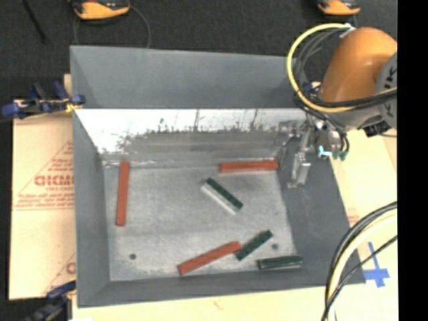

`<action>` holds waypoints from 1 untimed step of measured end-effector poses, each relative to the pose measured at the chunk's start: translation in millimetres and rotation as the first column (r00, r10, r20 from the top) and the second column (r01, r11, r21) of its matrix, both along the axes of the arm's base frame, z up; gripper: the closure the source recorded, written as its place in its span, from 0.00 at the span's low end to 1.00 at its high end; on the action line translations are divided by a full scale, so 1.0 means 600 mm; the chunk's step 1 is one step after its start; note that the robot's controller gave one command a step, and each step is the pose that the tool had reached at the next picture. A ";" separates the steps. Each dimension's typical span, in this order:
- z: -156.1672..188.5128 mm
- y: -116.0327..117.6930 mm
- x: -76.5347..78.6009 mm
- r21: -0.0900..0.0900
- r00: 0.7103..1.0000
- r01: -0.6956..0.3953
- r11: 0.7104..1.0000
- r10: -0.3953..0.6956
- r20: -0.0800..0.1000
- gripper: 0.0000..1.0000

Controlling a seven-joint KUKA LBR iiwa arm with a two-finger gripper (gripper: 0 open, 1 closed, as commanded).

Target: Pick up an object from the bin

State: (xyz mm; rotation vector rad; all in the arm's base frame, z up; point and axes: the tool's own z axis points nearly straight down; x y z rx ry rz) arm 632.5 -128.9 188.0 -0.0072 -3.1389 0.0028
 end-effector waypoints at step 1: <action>-0.201 0.044 0.033 0.000 0.999 -0.052 0.999 0.052 0.000 0.00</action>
Offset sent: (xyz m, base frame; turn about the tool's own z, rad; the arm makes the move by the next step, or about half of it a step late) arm 0.0202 0.0281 -0.1180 -0.0511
